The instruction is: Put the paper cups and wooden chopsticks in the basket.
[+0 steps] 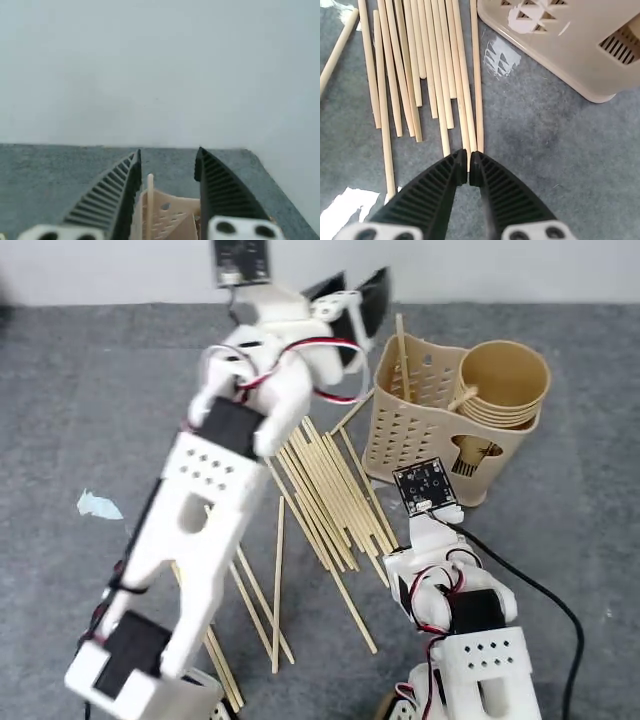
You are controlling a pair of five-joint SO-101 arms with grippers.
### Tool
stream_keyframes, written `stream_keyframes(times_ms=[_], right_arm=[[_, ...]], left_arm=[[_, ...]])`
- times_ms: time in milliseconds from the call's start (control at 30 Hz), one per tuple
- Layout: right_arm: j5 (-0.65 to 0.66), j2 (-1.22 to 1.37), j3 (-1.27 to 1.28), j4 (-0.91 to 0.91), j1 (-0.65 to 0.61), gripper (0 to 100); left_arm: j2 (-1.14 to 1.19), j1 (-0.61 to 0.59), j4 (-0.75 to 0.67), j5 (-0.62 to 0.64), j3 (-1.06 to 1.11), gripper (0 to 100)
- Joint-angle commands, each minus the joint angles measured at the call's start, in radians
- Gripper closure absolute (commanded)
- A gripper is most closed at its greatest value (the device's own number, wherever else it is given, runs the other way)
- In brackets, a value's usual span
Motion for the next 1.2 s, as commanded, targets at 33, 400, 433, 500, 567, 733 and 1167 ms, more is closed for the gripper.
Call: stream_keyframes(times_ms=[33, 400, 433, 500, 567, 733, 1167], right_arm=[[0.000, -0.021, -0.005, -0.021, -0.001, 96.6], [0.000, -0.021, -0.005, -0.021, -0.001, 96.6], [0.000, -0.021, -0.005, -0.021, -0.001, 96.6], [0.000, -0.021, -0.005, -0.021, -0.001, 96.6], [0.000, -0.021, -0.005, -0.021, -0.001, 96.6], [0.002, -0.021, -0.005, -0.021, -0.001, 96.6], [0.002, -0.021, -0.005, -0.021, -0.002, 96.6]], left_arm=[[-0.133, -0.091, 0.232, 0.009, -0.031, 83], [-0.124, -0.358, 0.836, -0.044, -0.028, 83], [-0.106, -0.381, 0.887, -0.061, -0.028, 83], [-0.060, -0.430, 0.979, -0.087, -0.028, 83], [-0.002, -0.480, 1.026, -0.103, -0.025, 83], [0.135, -0.608, 1.014, -0.189, 0.062, 83], [0.203, -0.697, 0.818, -0.336, 0.452, 88]])
